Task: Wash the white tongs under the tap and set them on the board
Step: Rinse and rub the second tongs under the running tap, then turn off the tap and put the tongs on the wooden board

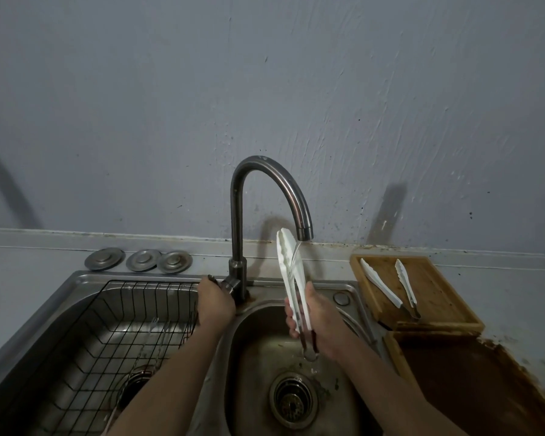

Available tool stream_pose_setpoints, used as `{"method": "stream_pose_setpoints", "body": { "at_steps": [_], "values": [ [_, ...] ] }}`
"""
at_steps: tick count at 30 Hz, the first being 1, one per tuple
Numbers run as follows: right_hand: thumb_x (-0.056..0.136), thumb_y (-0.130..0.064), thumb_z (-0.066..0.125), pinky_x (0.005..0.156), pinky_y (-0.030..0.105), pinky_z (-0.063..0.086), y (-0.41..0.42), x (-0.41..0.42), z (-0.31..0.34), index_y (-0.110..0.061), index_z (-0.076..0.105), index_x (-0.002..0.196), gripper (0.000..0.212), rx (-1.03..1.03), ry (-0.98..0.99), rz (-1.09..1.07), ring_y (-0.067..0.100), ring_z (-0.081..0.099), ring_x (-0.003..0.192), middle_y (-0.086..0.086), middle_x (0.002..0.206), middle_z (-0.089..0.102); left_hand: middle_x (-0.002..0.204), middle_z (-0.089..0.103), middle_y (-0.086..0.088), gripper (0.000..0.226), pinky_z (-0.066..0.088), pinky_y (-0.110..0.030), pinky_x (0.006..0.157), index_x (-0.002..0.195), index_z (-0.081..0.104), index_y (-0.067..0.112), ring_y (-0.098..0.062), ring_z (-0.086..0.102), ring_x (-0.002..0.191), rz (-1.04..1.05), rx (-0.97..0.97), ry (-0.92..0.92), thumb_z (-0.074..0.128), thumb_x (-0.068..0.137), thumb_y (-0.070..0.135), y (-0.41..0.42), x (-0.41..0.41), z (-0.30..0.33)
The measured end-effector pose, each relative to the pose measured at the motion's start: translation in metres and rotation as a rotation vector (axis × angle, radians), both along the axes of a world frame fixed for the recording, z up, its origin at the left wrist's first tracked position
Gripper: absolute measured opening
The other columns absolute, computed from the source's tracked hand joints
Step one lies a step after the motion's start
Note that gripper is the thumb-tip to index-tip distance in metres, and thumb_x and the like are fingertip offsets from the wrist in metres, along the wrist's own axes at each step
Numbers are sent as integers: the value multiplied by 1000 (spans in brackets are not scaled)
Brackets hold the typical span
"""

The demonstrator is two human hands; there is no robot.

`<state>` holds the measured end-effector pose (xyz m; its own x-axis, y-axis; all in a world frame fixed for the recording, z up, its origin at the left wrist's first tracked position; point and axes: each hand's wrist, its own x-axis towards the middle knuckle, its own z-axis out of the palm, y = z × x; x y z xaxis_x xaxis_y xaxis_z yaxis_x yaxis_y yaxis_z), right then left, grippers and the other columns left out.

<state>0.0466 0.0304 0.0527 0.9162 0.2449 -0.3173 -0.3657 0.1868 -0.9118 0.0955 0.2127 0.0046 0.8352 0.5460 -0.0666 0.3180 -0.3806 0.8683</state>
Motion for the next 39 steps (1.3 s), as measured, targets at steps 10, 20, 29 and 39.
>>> {"method": "stream_pose_setpoints", "body": {
  "at_steps": [10,20,29,39],
  "values": [
    [100,-43,20,50,25,44,-15,-14,-9,-8,59,85,54,-388,-151,76,11,49,50,3,64,56,126,50,-15,41,43,-45,92,121,40,4,-32,53,115,-97,326,177,59,84,11,-2,8,6],
    [100,-32,30,63,30,54,-38,-21,-15,-14,58,87,37,-1162,-510,40,15,63,69,2,78,65,129,44,-16,45,40,-46,96,123,37,4,-33,44,121,-97,350,176,59,84,11,-6,5,9],
    [98,-32,31,73,36,48,-36,-25,-35,-16,55,117,34,-1658,-431,411,26,63,93,5,100,63,129,45,-15,50,41,-46,95,123,36,5,-31,44,119,-91,344,189,64,81,12,-8,3,9],
    [95,-21,38,85,40,49,-43,-43,-59,-16,58,117,30,-1817,-228,843,27,60,103,7,116,62,127,46,-15,51,42,-49,93,123,37,5,-33,48,117,-52,317,204,65,81,10,-11,3,11]
  ]
}}
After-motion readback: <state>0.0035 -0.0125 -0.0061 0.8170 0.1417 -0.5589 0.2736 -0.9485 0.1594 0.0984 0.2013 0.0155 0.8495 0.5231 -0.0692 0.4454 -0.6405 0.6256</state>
